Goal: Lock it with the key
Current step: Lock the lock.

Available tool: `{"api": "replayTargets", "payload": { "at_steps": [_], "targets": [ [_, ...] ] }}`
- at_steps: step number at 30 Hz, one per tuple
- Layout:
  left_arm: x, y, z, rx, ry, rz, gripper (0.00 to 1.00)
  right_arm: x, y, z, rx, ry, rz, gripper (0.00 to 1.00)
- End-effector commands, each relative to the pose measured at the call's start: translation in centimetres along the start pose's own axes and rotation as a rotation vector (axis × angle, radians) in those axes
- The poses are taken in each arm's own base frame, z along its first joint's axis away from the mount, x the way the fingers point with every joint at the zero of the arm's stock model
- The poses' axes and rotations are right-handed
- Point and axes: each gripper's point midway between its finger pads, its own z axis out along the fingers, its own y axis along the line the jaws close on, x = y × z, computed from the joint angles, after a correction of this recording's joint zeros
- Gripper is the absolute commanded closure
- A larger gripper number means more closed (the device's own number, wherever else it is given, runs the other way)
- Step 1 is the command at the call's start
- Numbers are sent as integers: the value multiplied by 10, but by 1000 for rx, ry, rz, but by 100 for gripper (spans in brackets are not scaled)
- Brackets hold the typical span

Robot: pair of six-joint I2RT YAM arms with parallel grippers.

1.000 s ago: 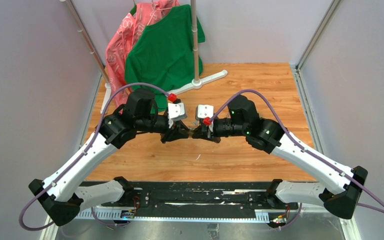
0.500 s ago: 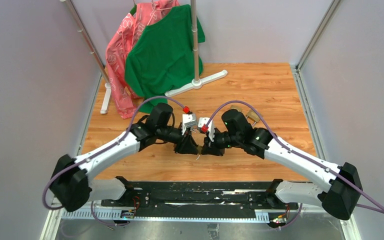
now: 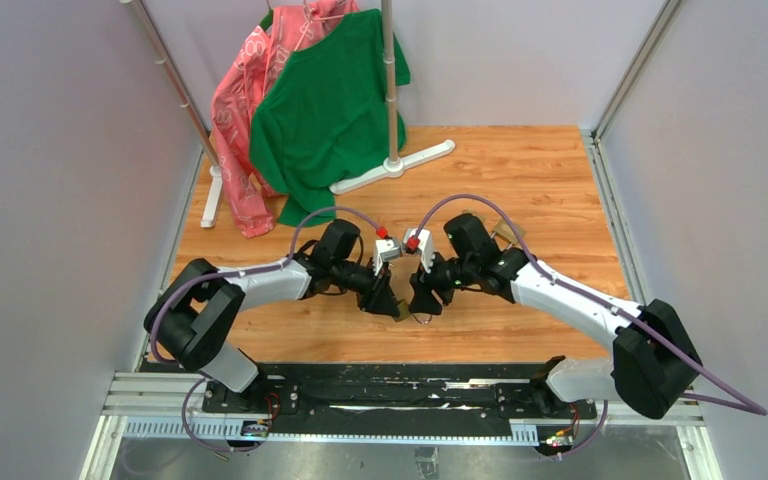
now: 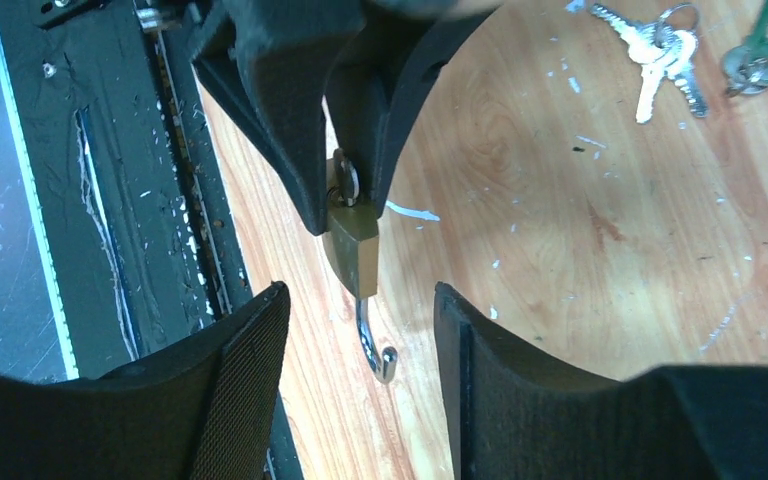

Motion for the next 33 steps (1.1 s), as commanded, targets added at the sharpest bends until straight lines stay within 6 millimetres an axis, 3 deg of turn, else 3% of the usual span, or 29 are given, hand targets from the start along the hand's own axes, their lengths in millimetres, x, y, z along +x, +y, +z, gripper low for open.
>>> {"api": "replayTargets", "payload": {
  "at_steps": [1,4,6,8,10,13,16,22,27,33],
  "targets": [
    [-4,10,4,-2,-29,139,100,-30,-10,-12,16,-77,-36,42],
    [7,23,4,-39,-11,162,100,-33,-15,-20,43,-88,10,41],
    [1,23,2,-26,-32,152,100,-30,-25,-32,82,-113,142,42],
    [-5,22,1,-29,-49,150,100,-18,-35,-40,116,-144,342,43],
    [-14,23,-1,-40,-95,127,100,2,-32,-38,79,-176,536,43],
    [-33,14,-2,-11,-172,73,100,19,-20,-30,27,-198,627,43],
    [-58,2,-7,18,-247,38,100,11,-13,-35,4,-262,576,40],
    [-110,-28,-27,76,-430,71,100,-5,-16,-71,139,-343,377,36],
    [-127,-43,-38,92,-487,107,100,-18,-25,-93,203,-397,356,42],
    [-136,-56,-48,96,-522,172,100,-26,-30,-117,212,-419,387,35]
  ]
}}
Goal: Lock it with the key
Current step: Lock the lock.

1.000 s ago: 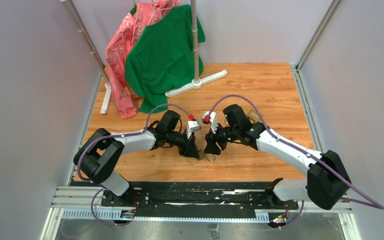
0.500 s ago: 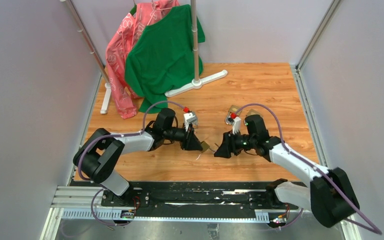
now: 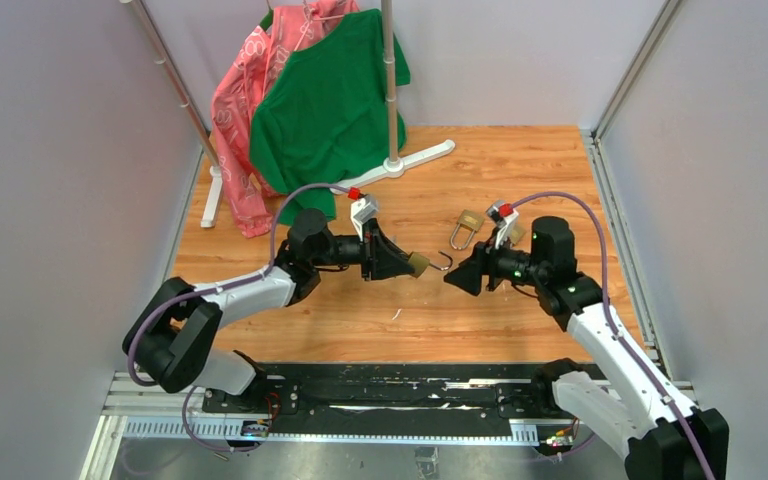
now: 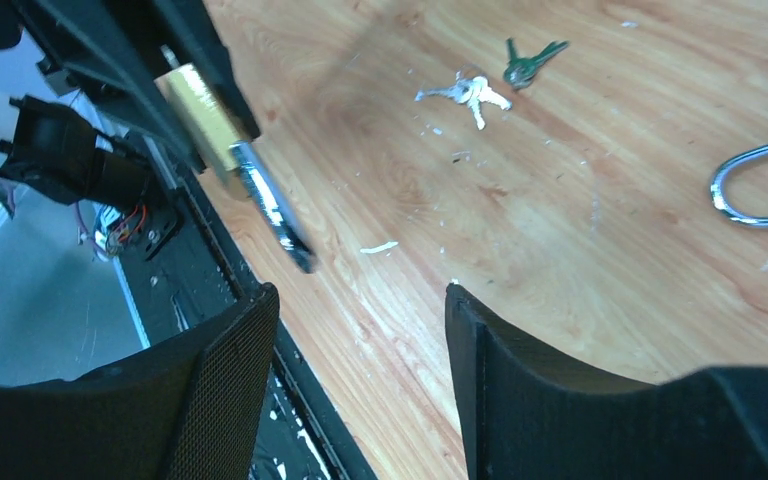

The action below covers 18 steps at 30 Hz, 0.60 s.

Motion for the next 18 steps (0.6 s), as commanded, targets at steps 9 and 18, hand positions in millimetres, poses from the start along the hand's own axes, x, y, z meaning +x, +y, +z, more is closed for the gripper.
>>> {"api": "replayTargets", "payload": {
  "at_steps": [9,18],
  "targets": [
    [-36,-27,-6,51,-112,117,100,-48,35,-11,-215,-141,-80,42],
    [-34,-33,-5,50,-117,116,100,-62,48,-4,-267,-173,-120,63]
  ]
}}
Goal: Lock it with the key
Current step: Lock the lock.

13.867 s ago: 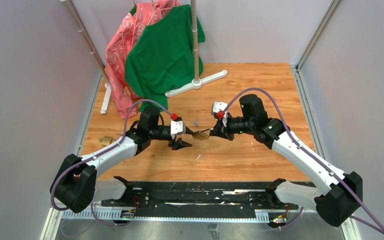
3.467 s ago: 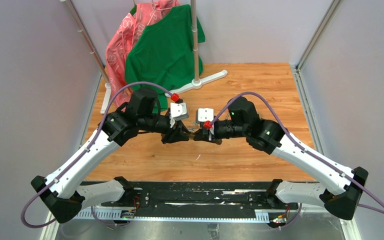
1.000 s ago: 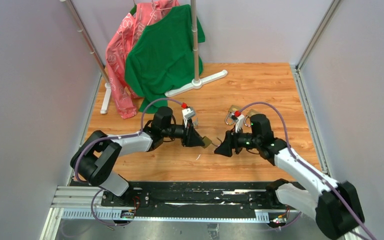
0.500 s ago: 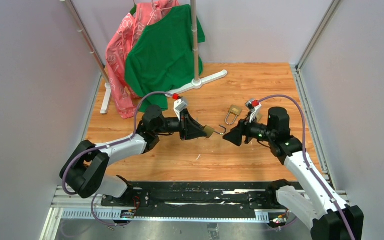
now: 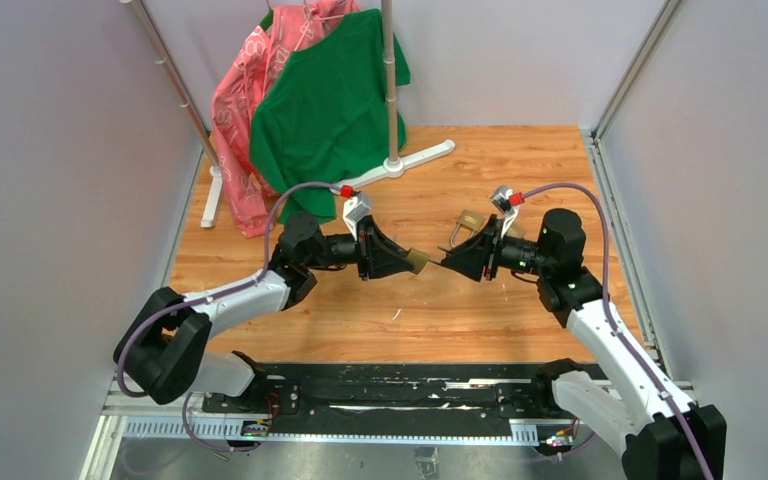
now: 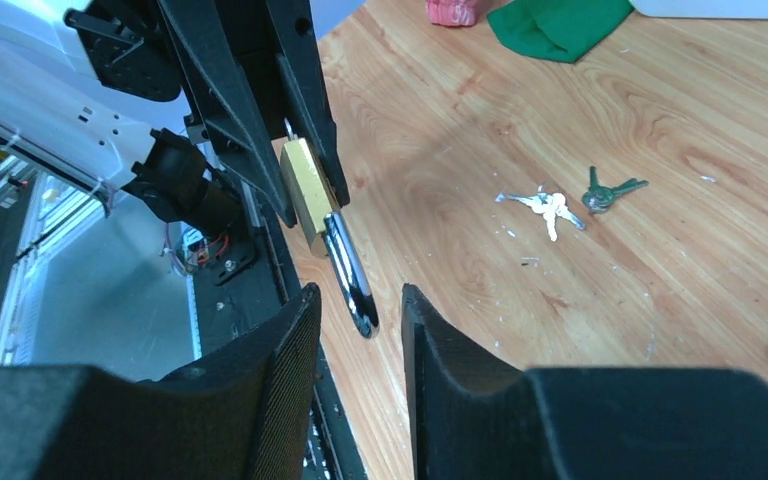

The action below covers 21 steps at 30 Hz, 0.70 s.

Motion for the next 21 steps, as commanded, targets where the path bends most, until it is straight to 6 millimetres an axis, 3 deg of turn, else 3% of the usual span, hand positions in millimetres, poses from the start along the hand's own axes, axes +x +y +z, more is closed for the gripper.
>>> {"api": "replayTargets", "payload": {
  "at_steps": [1,4,6,7,11,13,15,21],
  "targets": [
    [-13,-14,1,29,-47,61,100,-16,16,8,-87,-27,-45,66],
    [-15,-15,1,35,-49,63,100,-11,20,14,-115,21,-39,78],
    [-16,-16,1,35,-51,66,100,-7,25,14,-131,56,-46,96],
    [-16,-16,1,32,-49,61,100,-6,27,13,-132,64,-57,100],
    [-8,-5,1,-24,-29,5,100,-11,28,5,-102,65,-185,100],
    [-6,-3,1,-35,-19,-8,80,-18,32,1,-97,50,-267,100],
    [-4,-6,2,-10,-5,10,67,-25,35,-1,-104,36,-344,100],
    [0,-14,5,50,27,43,47,-32,42,-2,-140,71,-370,100]
  ]
}}
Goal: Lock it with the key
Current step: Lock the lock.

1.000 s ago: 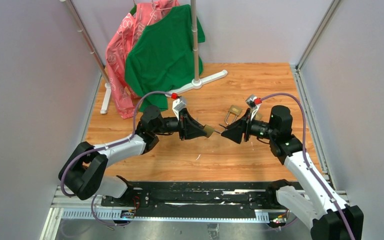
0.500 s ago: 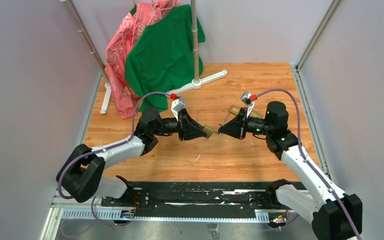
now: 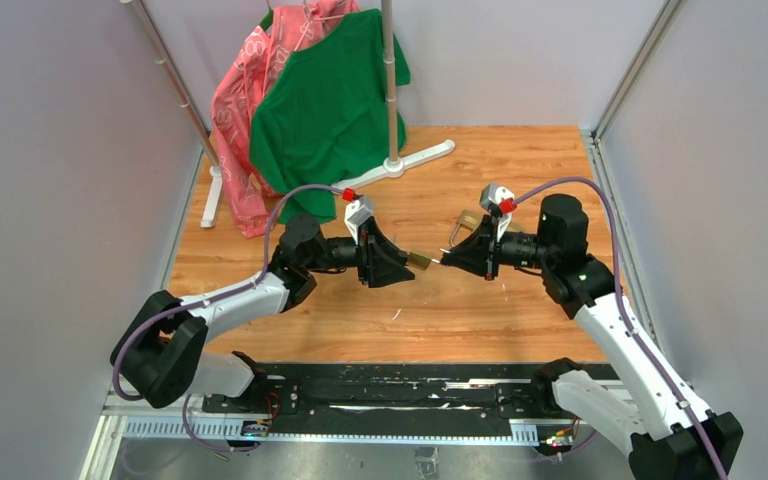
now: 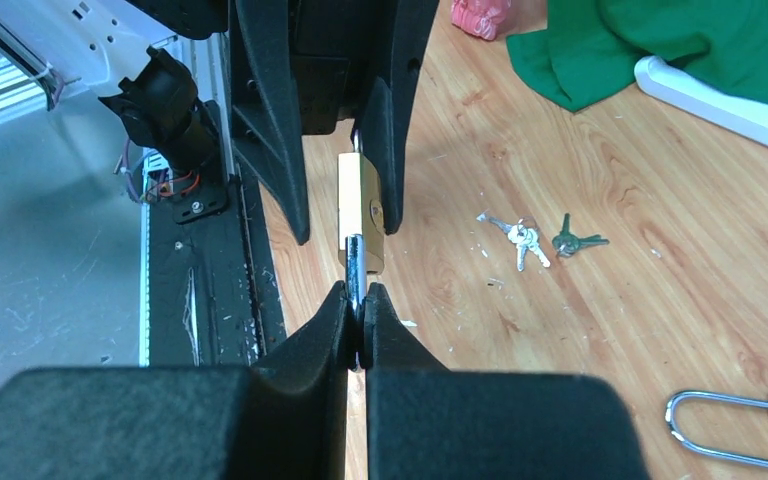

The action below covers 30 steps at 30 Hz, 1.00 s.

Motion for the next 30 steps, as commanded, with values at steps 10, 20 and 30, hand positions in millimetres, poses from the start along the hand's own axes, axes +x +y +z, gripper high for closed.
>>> {"api": "replayTargets", "payload": {
  "at_steps": [10,20,30],
  "targets": [
    [-17,0,7,104,56,341,27,-17,29,-1,-146,56,-103,100],
    [-4,-12,17,151,96,212,57,-27,26,-2,-101,27,-151,100],
    [-23,-13,21,87,51,102,100,-16,15,-1,-30,52,-156,95]
  ]
}}
